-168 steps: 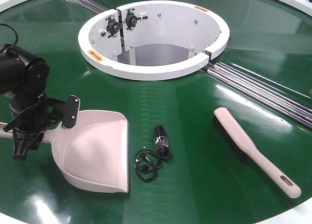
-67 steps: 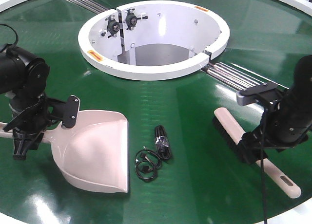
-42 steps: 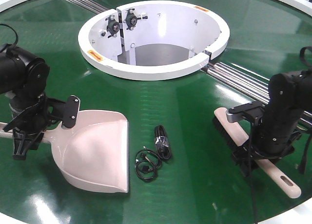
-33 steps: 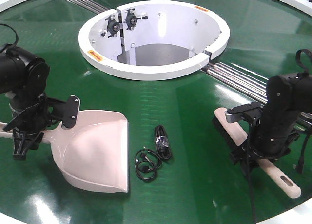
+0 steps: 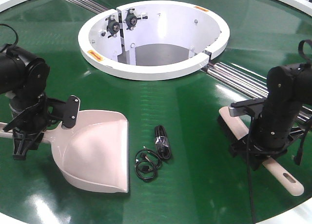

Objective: Clean and inspect green conveyor with broom and dustpan
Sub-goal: 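Lower the right gripper onto the pink brush handle and grasp it, then sweep the black cable with the brush into the held dustpan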

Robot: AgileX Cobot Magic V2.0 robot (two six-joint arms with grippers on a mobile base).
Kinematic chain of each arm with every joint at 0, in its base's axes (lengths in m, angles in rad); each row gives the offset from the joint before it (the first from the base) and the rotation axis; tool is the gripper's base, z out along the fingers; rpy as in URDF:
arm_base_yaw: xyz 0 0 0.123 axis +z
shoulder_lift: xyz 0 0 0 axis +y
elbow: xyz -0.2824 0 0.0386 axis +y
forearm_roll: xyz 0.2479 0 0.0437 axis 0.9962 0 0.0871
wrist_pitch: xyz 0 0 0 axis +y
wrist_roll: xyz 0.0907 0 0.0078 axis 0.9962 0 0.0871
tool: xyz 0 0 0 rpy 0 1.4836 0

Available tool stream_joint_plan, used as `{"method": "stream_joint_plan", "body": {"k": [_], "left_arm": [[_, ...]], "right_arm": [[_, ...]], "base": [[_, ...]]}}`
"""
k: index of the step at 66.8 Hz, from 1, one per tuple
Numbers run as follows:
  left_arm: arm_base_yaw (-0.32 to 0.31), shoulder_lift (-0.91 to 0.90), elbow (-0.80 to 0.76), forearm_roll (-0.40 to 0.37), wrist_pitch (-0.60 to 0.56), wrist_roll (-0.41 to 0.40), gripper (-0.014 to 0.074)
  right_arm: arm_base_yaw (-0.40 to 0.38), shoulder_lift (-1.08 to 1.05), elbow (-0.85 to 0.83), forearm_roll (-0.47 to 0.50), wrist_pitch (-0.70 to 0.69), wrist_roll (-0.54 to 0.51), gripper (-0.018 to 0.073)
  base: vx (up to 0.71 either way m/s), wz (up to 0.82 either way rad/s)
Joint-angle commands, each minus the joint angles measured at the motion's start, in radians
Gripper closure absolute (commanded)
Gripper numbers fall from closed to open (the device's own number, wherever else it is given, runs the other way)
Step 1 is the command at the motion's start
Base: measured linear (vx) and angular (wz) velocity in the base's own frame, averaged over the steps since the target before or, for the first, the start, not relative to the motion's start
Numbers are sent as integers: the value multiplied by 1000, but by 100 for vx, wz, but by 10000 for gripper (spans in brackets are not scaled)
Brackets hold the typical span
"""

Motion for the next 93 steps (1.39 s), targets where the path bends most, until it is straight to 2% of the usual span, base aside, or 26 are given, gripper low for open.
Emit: {"method": "stream_joint_plan", "body": {"k": [1, 24, 46, 56, 76, 83, 93], "left_arm": [[-4, -42, -28, 21, 52, -4, 603], [-4, -42, -28, 21, 52, -4, 603], [-4, -42, -28, 21, 52, -4, 603], [-4, -42, -28, 21, 52, -4, 603], [-4, -42, -28, 21, 52, -4, 603], [-4, -42, -28, 21, 52, -4, 603], [-4, -42, -28, 21, 52, -4, 603]], "right_arm": [[41, -78, -32, 1, 15, 47, 564], [253, -68, -47, 0, 37, 275, 564], [371, 37, -176, 42, 160, 404, 564], [418, 86, -208, 73, 159, 471, 564], [495, 183, -291, 173, 159, 500, 564], [527, 233, -375, 210, 159, 501, 562], [573, 342, -541, 323, 159, 467, 562]], "base": [[0, 0], [0, 0], [0, 0], [0, 0], [0, 0], [0, 0], [0, 0]]}}
